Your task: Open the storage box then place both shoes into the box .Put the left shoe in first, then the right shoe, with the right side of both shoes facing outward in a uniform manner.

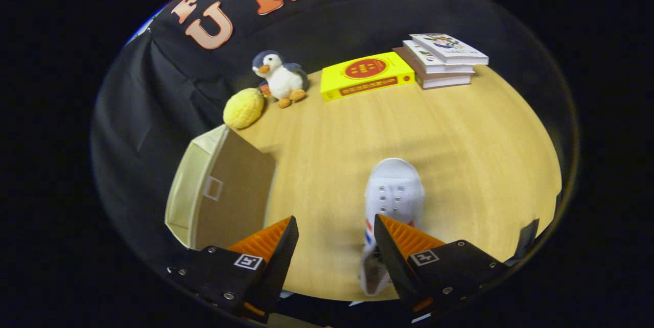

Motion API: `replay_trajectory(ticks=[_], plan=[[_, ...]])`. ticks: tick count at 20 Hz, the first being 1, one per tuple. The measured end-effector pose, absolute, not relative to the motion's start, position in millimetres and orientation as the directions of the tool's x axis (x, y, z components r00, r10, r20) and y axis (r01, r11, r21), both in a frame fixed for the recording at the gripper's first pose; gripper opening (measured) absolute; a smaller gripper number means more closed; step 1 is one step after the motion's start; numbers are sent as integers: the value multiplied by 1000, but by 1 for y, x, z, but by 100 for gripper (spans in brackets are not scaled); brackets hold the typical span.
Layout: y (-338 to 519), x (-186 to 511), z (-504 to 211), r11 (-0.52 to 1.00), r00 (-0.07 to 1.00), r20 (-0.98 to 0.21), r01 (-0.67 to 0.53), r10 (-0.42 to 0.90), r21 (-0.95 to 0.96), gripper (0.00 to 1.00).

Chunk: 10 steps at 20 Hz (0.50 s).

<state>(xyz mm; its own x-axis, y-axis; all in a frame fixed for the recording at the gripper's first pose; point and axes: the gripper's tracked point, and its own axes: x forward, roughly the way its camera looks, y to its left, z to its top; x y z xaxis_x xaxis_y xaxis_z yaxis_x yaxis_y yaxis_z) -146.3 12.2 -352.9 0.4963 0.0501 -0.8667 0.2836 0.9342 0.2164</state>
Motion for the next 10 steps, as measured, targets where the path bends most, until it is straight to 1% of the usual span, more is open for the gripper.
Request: replay_trajectory(ticks=[3,5,7,10], plan=[[-14,-183,-374,951,446,-895,287,-28,113,89],[-18,-201,-387,959,412,-910,271,-41,79,89],[-20,-208,-397,969,395,-917,244,-63,39,89],[-34,-212,-408,981,376,-916,176,-141,-79,87]])
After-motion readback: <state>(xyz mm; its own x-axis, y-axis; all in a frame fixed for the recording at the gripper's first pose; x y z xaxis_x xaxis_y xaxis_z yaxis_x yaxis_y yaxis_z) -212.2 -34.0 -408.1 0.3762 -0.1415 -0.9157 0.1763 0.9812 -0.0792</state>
